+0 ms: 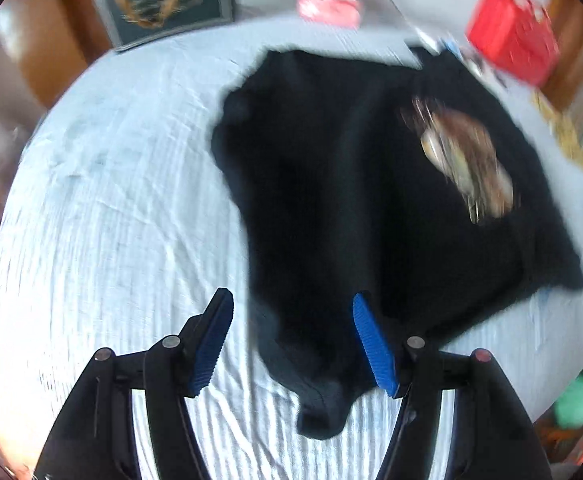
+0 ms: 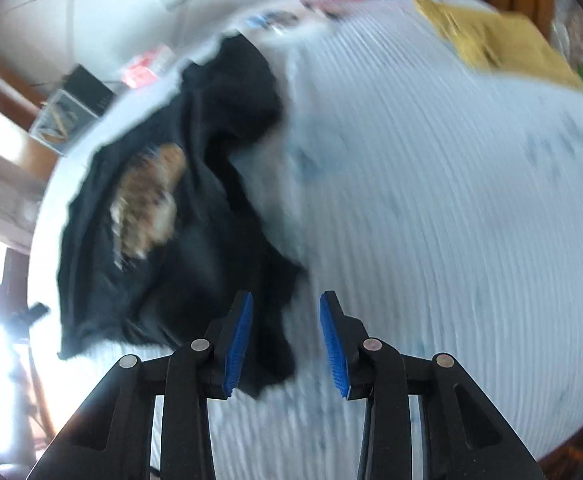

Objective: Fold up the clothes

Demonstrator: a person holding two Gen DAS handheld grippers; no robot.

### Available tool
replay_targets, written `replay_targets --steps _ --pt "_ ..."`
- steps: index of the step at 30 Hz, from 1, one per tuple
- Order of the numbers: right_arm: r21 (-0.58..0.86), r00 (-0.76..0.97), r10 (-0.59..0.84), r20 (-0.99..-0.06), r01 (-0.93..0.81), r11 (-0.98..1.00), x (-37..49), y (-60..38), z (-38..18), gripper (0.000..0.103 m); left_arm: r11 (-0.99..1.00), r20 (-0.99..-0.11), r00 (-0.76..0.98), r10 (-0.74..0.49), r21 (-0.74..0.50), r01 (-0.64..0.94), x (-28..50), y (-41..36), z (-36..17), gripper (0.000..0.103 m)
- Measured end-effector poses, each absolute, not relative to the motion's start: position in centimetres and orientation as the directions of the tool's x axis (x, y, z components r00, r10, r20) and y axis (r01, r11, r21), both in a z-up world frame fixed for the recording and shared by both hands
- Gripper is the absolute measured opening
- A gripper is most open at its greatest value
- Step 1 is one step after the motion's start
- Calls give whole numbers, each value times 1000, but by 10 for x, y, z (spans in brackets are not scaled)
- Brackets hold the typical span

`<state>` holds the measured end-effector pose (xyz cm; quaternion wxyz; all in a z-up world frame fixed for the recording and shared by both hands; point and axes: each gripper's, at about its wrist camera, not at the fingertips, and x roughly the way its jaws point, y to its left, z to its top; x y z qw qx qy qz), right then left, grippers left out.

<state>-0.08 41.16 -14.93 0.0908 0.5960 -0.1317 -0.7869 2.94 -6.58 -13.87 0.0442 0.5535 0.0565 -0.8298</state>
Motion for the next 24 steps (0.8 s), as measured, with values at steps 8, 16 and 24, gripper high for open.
replay_targets --steps 8,16,24 --pt "317 -239 -299 -924 -37 -948 11 396 -174 31 -973 -933 -360 -28 -57 223 -11 -88 -158 62" --pt "62 -105 -43 -994 -185 -981 52 418 -171 1 -994 -962 -270 -46 16 112 -41 -78 -194 67" --pt "319 -277 -276 -921 -126 -939 7 385 -118 26 -996 -933 -360 -4 -29 87 -88 -97 -150 68"
